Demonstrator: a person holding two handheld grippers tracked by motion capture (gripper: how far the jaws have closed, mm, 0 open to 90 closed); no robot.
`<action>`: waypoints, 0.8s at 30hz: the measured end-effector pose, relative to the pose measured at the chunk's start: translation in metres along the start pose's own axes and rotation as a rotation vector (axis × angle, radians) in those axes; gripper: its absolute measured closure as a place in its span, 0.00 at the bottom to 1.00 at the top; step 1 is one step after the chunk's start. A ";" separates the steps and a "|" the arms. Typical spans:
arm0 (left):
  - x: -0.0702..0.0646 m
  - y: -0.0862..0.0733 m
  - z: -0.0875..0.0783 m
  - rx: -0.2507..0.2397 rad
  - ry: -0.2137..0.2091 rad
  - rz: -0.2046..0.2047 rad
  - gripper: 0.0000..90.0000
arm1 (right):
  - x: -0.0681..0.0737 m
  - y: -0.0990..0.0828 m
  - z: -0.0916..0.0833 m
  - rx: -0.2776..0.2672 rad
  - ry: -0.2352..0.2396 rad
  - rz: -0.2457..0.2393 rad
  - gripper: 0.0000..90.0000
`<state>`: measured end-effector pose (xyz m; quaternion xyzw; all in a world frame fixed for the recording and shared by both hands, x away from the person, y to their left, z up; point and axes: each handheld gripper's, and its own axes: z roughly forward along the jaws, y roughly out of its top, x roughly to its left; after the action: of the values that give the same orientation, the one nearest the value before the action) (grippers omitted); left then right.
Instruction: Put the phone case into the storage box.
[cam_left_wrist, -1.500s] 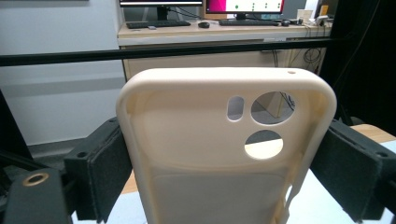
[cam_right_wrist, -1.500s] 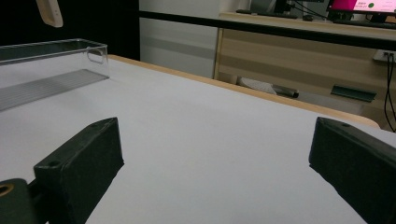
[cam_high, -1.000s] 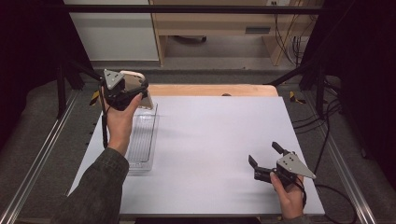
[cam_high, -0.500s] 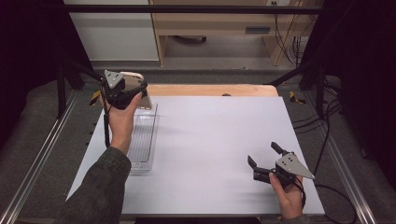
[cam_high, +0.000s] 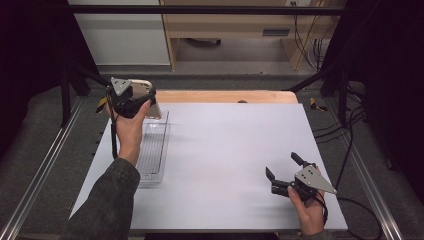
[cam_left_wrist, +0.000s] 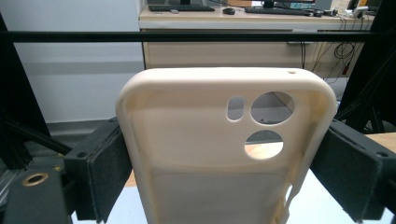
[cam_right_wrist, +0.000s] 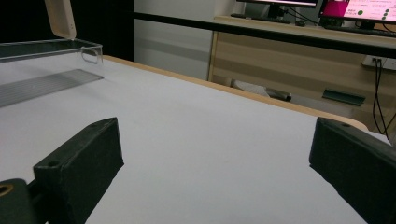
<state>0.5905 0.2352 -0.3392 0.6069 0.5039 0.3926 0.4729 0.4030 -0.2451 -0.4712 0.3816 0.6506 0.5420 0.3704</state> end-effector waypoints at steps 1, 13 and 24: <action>0.001 -0.001 0.001 0.003 0.002 -0.001 0.12 | 0.000 0.000 0.000 0.000 0.001 0.001 0.03; 0.002 -0.011 0.006 0.021 0.008 -0.002 0.12 | 0.000 -0.001 0.001 0.002 0.003 0.005 0.03; -0.001 -0.024 0.017 0.049 0.013 0.001 0.12 | -0.001 -0.001 0.001 0.003 0.007 0.009 0.03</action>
<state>0.6007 0.2326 -0.3661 0.6159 0.5163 0.3842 0.4544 0.4041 -0.2461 -0.4725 0.3833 0.6509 0.5441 0.3653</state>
